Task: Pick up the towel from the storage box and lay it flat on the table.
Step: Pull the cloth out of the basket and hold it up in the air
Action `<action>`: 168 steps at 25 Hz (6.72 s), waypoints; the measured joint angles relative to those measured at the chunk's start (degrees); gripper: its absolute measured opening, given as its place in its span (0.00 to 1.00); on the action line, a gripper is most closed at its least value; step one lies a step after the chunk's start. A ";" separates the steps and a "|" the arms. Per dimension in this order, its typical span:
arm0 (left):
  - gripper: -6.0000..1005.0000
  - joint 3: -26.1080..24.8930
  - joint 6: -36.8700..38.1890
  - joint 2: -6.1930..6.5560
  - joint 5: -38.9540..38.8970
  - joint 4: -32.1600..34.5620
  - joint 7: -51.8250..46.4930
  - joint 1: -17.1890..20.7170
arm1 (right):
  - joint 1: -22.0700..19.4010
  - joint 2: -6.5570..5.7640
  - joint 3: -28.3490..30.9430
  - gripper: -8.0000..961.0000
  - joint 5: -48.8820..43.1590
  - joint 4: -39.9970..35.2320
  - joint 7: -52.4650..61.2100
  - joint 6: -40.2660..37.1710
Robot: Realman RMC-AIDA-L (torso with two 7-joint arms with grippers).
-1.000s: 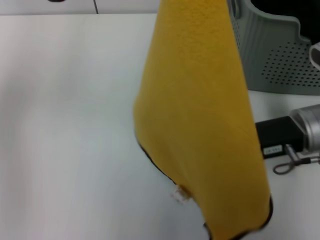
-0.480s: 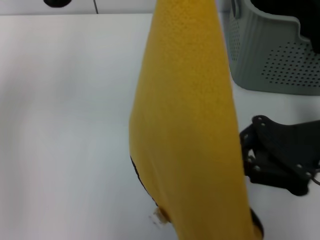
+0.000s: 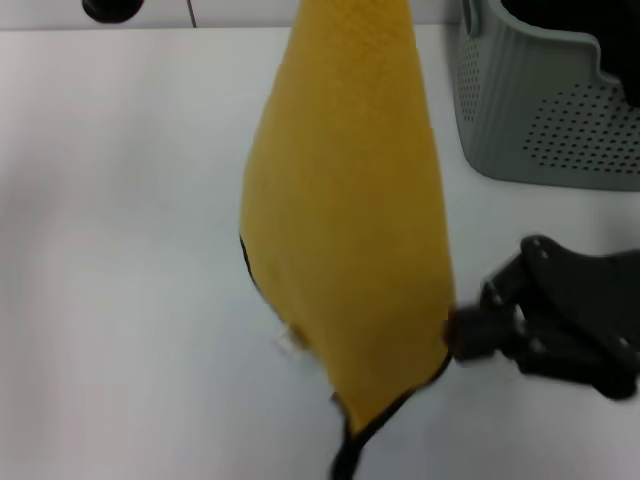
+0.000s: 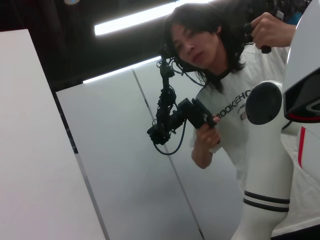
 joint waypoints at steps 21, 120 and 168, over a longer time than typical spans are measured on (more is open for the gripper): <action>0.02 0.32 0.36 -1.02 -1.06 0.57 -0.52 -1.16 | -3.01 -0.73 9.87 0.16 1.32 -0.09 5.68 18.26; 0.03 -6.88 -14.98 -6.53 8.12 -7.62 11.23 2.96 | -2.30 0.10 -17.02 0.11 20.26 -8.53 -16.37 15.59; 0.03 -6.92 -9.91 -6.32 0.57 -5.18 15.10 8.76 | -6.10 -2.36 -6.29 0.71 27.25 -2.40 0.49 8.02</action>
